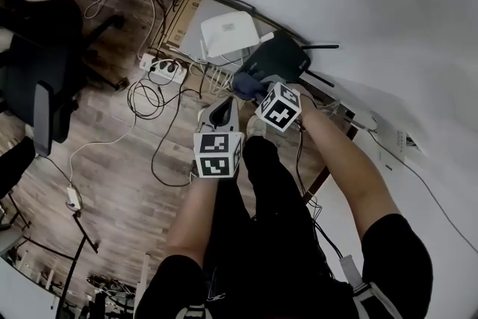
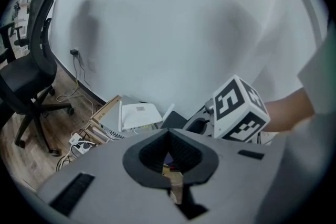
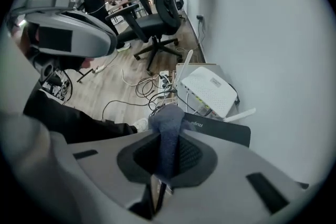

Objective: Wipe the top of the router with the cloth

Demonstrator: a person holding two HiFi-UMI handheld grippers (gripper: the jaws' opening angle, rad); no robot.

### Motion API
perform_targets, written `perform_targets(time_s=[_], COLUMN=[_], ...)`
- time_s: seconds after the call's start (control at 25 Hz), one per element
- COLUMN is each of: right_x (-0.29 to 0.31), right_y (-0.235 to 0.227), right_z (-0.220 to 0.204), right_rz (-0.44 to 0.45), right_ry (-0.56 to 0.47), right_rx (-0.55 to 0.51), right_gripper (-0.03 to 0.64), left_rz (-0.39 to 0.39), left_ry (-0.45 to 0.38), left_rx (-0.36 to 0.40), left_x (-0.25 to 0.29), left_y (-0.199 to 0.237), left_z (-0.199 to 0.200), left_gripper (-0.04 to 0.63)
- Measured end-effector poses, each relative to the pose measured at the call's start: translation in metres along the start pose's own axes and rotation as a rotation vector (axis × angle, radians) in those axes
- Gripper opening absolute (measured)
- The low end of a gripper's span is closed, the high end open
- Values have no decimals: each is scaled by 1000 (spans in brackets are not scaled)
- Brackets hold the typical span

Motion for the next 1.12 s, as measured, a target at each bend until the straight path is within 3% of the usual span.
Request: perform_targets(time_s=[0.24,0.44,0.56,0.88,0.96,1.12], right_x=[26,50,64,79,81,86], right_y=[0,-7,-3,-11,-21,-46], right_z=[-9,-17,-24,-33,-36,-41], right_rz=[26,43,49,-46,-48,-13], right_ry=[60,95,147,183,194,215], right_rx=[-103,-56,-104,-225,-211,-87], right_gripper=[23,23,23,23,23,23], left_rz=[-8,5,14,29,23,15], left_ry=[20,23,24,37,39,48], left_rx=[5,-3,-19,-37,-34,-25], left_x=[1,0,-2,-2,0,4], left_y=[2,7,12,21,20,19], left_z=[-16,-21,-25,-34,-34,-36], left_gripper=[0,0,0,0,0,0])
Point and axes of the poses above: the fingertips, and each gripper's own axes: x forward along the fingers, y to its left, z out of its top, the point moved 7 cm from there along -x, backward along the fingers, and after that the axes turned 14 degrees about -z, right-handed, at the moved point
